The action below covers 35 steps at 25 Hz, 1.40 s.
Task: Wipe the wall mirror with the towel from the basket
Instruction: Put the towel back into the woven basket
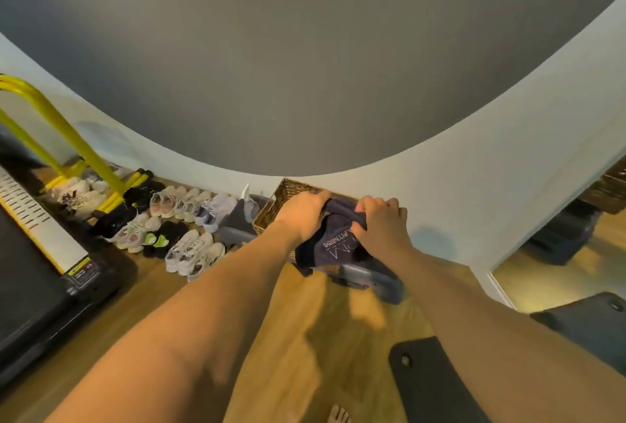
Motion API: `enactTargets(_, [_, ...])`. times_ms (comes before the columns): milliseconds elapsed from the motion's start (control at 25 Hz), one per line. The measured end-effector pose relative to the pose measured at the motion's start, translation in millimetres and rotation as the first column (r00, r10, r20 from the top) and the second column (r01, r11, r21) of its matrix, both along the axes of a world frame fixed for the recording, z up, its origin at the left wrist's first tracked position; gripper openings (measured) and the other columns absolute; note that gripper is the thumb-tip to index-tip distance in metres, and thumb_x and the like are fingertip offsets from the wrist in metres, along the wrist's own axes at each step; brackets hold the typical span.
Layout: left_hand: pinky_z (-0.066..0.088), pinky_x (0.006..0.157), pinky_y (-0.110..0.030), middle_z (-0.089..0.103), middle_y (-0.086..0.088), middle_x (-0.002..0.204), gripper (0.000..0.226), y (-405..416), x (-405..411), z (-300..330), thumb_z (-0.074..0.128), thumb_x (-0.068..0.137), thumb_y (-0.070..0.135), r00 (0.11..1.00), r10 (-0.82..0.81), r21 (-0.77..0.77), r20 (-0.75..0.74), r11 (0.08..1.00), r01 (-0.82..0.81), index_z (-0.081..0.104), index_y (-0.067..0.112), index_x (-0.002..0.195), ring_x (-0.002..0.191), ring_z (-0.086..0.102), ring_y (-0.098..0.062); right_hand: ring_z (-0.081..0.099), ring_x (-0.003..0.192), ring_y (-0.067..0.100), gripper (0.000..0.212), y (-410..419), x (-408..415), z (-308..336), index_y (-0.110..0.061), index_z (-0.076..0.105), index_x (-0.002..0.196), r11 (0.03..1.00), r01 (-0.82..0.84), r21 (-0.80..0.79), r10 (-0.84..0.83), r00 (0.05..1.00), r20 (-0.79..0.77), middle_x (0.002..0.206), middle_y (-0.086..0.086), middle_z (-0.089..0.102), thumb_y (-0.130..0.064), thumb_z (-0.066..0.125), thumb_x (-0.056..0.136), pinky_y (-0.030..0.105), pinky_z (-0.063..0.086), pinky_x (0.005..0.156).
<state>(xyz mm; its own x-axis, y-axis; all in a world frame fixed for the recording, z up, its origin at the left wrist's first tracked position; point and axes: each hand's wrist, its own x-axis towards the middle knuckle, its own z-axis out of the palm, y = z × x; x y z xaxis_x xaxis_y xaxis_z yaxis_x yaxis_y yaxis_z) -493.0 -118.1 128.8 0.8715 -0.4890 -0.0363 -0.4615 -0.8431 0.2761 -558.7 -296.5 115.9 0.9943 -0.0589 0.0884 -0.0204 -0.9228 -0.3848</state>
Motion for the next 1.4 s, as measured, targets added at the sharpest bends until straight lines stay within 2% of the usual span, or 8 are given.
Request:
enactTargets(160, [0.054,0.083,-0.050,0.069,-0.020,0.115,0.033,6.0,97.3,-31.5,0.051,0.098,0.015,0.998,0.015,0.041,-0.067,0.999,-0.013,0.054,0.012,0.131,0.102,0.064,-0.044,0.047,0.124,0.029,0.027,4.5,100.7,-37.1,-0.023,0.051,0.121,1.000,-0.016,-0.004,0.016,0.992,-0.126,0.129,0.005,0.056,-0.035,0.060,0.099,0.047,0.035,0.106])
enactTargets(360, [0.053,0.086,-0.045,0.069,-0.017,0.121,0.037,15.6,232.8,-120.2,0.054,0.098,0.015,0.987,0.019,0.118,-0.162,0.993,0.001,0.056,0.018,0.134,0.107,0.064,-0.041,0.057,0.112,0.033,0.028,20.3,220.3,-131.3,-0.011,0.048,0.124,0.981,-0.048,0.186,0.089,0.972,-0.219,0.130,0.014,0.049,-0.021,0.060,0.101,0.040,0.048,0.091])
enactTargets(680, [0.054,0.091,-0.046,0.067,-0.016,0.123,0.029,13.4,416.4,-371.7,0.051,0.103,0.020,0.902,0.074,0.158,-0.425,0.987,-0.006,0.060,0.016,0.130,0.110,0.064,-0.038,0.058,0.092,0.024,0.030,37.2,405.2,-371.6,-0.018,0.043,0.130,0.961,0.114,0.253,0.030,0.864,-0.503,0.131,0.013,0.046,-0.021,0.053,0.103,0.030,0.043,0.074])
enactTargets(800, [0.051,0.102,-0.047,0.055,-0.019,0.142,0.047,9.2,463.7,-458.8,0.053,0.103,0.017,0.870,0.106,0.147,-0.481,0.988,-0.039,0.043,0.017,0.149,0.124,0.058,-0.038,0.061,0.107,0.029,0.042,41.8,444.5,-457.4,-0.018,0.041,0.142,0.972,0.154,0.178,-0.030,0.830,-0.558,0.140,0.014,0.042,-0.020,0.055,0.103,0.038,0.054,0.086])
enactTargets(920, [0.039,0.116,-0.044,0.009,-0.010,0.170,0.082,6.4,485.0,-541.9,0.059,0.102,0.018,0.823,0.120,0.141,-0.555,0.989,-0.049,0.005,0.020,0.164,0.147,0.037,-0.035,0.034,0.143,0.036,0.072,37.3,469.8,-535.9,-0.022,0.020,0.159,0.999,0.039,-0.037,-0.053,0.793,-0.607,0.161,0.012,0.021,-0.025,0.061,0.100,0.051,0.042,0.111])
enactTargets(1000, [0.037,0.119,-0.045,-0.004,-0.007,0.172,0.086,8.3,486.2,-591.5,0.061,0.101,0.022,0.783,0.044,0.209,-0.621,0.972,0.111,0.002,0.022,0.164,0.150,0.031,-0.036,0.020,0.151,0.036,0.082,35.3,479.3,-574.6,-0.025,0.010,0.162,0.997,-0.030,-0.077,-0.030,0.739,-0.673,0.166,0.008,0.009,-0.027,0.062,0.099,0.051,0.036,0.116])
enactTargets(1200, [0.035,0.120,-0.048,0.000,-0.009,0.172,0.077,28.6,469.2,-658.4,0.057,0.102,0.026,0.702,-0.005,0.297,-0.712,0.904,0.307,0.010,0.025,0.164,0.151,0.029,-0.037,0.017,0.151,0.036,0.067,51.0,485.9,-625.4,-0.020,0.025,0.159,0.999,-0.032,-0.006,0.013,0.588,-0.808,0.167,0.007,0.010,-0.027,0.058,0.102,0.049,0.037,0.119])
enactTargets(1400, [0.039,0.118,-0.045,0.019,-0.013,0.166,0.071,33.8,465.5,-639.8,0.055,0.102,0.023,0.680,0.001,0.289,-0.733,0.906,0.310,0.018,0.020,0.162,0.144,0.039,-0.036,0.024,0.148,0.034,0.064,53.2,485.0,-607.0,-0.018,0.028,0.158,0.999,-0.034,-0.038,-0.009,0.608,-0.794,0.163,0.010,0.020,-0.025,0.057,0.101,0.048,0.038,0.117])
